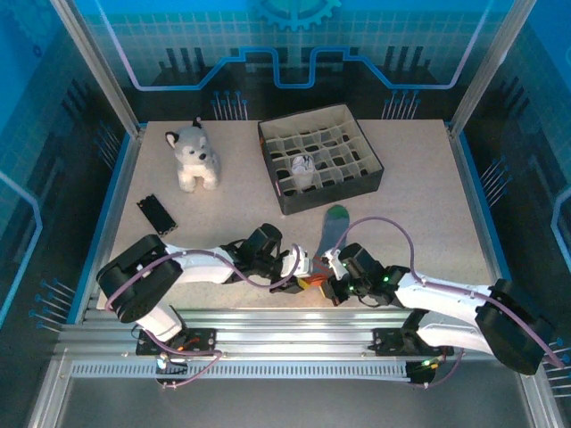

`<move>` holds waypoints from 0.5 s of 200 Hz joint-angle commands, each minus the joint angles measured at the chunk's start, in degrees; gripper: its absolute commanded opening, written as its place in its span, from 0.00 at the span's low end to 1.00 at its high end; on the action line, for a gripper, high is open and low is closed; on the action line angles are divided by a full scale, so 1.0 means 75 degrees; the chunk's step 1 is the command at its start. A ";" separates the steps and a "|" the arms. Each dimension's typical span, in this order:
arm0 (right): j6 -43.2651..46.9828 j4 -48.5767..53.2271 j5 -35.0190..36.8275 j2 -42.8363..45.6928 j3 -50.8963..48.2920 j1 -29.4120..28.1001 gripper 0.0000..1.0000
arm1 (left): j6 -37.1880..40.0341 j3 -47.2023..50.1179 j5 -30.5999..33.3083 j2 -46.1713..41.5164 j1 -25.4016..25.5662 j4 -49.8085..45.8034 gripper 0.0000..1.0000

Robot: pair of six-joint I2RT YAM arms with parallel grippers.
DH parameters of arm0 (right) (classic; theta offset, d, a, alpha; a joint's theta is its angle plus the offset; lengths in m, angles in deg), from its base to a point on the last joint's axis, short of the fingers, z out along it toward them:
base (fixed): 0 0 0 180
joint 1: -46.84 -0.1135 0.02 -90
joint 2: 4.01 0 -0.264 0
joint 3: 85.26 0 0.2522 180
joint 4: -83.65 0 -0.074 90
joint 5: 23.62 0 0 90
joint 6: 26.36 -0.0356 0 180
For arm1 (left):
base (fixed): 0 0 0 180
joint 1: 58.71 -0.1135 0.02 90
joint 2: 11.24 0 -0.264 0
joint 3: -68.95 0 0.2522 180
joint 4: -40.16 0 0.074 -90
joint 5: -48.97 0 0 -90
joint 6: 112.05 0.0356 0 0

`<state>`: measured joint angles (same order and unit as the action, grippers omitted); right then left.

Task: Roll the socks

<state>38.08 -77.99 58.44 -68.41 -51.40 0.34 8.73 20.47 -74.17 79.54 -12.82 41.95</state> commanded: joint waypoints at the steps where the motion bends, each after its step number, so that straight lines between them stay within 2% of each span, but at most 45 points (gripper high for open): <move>1: -0.0252 0.0830 -0.0003 -0.0132 0.0426 0.0230 0.00 | -0.0654 -0.0324 -0.0470 -0.0141 -0.0047 -0.0619 0.26; 43: -0.0337 0.0889 -0.0204 -0.0144 0.0502 0.0281 0.00 | -0.2756 -0.1033 -0.0371 0.0602 -0.0351 -0.1025 0.22; 60: -0.0439 0.0898 -0.0259 -0.0227 0.0493 0.0343 0.00 | -0.3217 -0.1445 -0.0258 0.0983 -0.0377 -0.1372 0.20; 78: -0.0617 0.0957 -0.0333 -0.0379 0.0516 0.0481 0.01 | -0.3416 -0.1617 -0.0214 0.1206 -0.0378 -0.1364 0.12; 91: -0.0747 0.1140 -0.0305 -0.0468 0.0593 0.0580 0.09 | -0.3551 -0.1851 -0.0143 0.1421 -0.0413 -0.1626 0.03; 100: -0.0795 0.1301 -0.0226 -0.0442 0.0648 0.0595 0.18 | -0.3577 -0.2149 -0.0139 0.1623 -0.0419 -0.2056 0.01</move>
<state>34.47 -72.46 56.82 -71.16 -48.49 3.55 -13.96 8.63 -75.22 88.68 -15.60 33.43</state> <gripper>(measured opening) 0.091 0.048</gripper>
